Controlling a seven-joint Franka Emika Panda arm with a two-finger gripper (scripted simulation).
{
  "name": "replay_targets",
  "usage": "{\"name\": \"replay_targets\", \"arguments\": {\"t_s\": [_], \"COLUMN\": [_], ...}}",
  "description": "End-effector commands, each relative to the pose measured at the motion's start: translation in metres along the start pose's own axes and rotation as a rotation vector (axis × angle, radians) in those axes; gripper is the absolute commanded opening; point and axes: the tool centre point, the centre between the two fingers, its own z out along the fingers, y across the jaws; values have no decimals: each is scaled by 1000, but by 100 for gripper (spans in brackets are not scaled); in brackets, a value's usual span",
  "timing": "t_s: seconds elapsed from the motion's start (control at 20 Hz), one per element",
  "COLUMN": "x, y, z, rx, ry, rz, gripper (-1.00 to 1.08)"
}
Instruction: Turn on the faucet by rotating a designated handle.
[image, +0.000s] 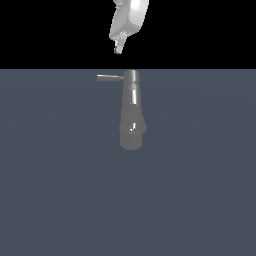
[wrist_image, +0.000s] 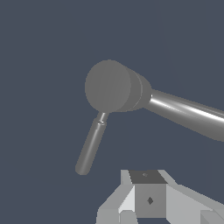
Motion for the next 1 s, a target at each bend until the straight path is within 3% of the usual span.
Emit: {"name": "replay_targets", "arguments": {"t_s": [0.0, 0.45, 0.95], "x": [5, 15, 13], "y": [-15, -64, -95], "z": [12, 54, 82], "rx": [-1, 9, 33], "ry": [24, 134, 221], "rz": [66, 264, 368], "gripper": [-100, -100, -100]}}
